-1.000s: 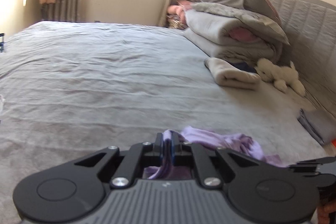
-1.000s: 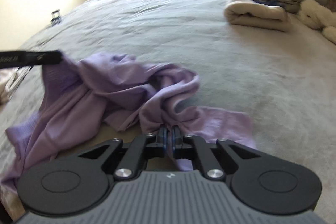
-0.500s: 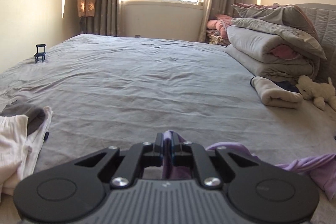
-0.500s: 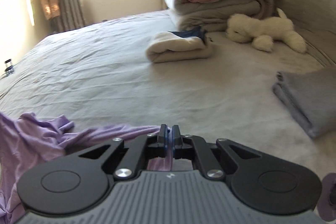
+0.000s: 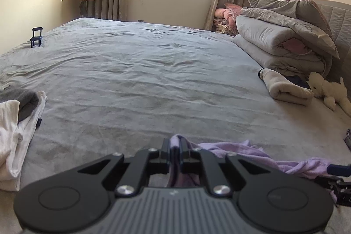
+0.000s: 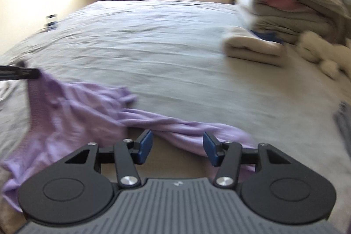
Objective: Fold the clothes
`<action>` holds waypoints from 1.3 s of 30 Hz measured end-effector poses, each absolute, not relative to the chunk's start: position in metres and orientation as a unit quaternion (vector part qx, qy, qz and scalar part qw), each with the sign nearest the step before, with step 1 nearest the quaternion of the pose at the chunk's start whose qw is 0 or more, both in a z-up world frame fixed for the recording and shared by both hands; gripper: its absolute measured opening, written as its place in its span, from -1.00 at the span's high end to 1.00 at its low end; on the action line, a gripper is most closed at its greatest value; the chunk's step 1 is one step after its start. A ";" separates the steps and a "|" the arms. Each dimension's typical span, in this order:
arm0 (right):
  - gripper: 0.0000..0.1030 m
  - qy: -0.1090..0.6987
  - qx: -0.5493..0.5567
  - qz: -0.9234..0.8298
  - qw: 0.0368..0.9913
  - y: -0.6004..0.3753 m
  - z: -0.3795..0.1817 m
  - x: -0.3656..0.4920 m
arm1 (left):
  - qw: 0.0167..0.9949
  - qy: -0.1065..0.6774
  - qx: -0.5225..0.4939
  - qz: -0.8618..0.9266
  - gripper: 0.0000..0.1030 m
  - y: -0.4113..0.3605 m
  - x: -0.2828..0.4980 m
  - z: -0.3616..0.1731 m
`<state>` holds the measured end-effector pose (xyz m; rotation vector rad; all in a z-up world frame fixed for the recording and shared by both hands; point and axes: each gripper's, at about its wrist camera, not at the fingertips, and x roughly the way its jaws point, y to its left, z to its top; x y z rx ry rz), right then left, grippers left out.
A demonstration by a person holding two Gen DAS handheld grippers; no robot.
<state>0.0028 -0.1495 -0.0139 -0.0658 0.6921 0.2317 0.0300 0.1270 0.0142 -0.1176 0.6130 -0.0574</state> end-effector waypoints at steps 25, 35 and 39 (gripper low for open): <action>0.84 0.322 -0.023 0.126 0.938 -0.102 -0.019 0.016 | 0.944 0.315 -0.090 -0.035 0.85 0.142 0.028 0.012; 0.85 0.301 -0.017 0.079 0.950 -0.136 -0.008 0.012 | 0.946 0.314 -0.080 -0.034 0.85 0.139 0.029 0.013; 0.85 0.294 -0.013 0.053 0.954 -0.156 -0.004 0.010 | 0.947 0.312 -0.076 -0.030 0.85 0.138 0.030 0.014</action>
